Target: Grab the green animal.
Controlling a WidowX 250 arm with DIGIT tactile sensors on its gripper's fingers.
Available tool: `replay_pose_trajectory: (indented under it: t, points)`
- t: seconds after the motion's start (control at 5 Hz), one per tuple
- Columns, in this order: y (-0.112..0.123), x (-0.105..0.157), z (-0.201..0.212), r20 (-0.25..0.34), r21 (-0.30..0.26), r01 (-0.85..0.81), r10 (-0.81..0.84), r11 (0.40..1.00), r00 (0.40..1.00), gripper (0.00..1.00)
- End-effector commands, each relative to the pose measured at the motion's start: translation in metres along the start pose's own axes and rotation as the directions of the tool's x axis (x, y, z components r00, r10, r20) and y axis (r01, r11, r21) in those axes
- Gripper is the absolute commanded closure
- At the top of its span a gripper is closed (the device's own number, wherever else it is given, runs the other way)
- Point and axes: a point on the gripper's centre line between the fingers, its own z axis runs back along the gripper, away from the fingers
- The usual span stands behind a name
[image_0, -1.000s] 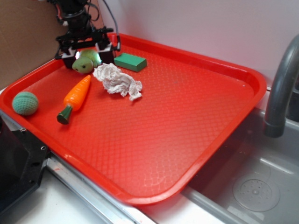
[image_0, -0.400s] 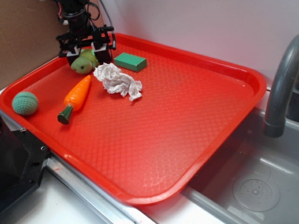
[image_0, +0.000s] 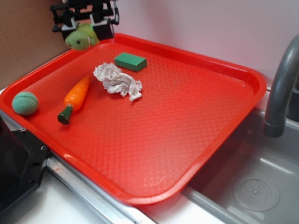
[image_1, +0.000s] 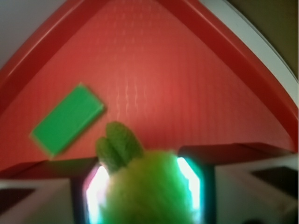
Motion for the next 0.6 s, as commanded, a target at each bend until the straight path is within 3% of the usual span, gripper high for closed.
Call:
replay_pose_trajectory:
  t: [0.0, 0.2, 0.4]
  points:
    - [0.000, -0.067, 0.085, -0.006, -0.130, 0.192, -0.194, 0.973, 0.981, 1.00]
    - [0.008, -0.092, 0.087, 0.020, -0.130, 0.269, -0.269, 0.954, 0.963, 1.00]
    - [0.011, -0.084, 0.072, 0.012, -0.053, 0.244, -0.244, 0.968, 0.970, 0.35]
